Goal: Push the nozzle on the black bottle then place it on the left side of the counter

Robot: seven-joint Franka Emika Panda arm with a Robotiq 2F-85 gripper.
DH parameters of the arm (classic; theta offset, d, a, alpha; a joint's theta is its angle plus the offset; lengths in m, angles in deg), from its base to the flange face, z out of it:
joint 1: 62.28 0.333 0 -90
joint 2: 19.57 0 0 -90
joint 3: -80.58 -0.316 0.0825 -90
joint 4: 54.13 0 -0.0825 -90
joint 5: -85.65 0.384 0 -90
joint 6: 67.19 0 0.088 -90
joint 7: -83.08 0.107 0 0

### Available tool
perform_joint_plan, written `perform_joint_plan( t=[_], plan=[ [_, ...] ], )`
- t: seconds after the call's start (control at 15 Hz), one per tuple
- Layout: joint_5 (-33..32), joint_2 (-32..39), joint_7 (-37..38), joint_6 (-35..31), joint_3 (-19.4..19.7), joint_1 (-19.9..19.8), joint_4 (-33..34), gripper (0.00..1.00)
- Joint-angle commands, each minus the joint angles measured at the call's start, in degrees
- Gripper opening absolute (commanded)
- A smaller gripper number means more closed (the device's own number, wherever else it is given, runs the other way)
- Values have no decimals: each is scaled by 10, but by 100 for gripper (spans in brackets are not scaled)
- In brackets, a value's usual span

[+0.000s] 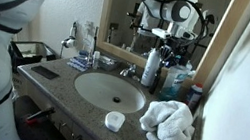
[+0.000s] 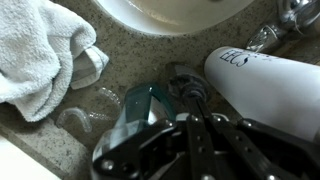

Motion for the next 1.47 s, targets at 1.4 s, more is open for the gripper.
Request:
perform_joint_plan(
  t=[1.4],
  plan=[
    [8, 8, 12, 0, 3, 3, 17, 6]
  ],
)
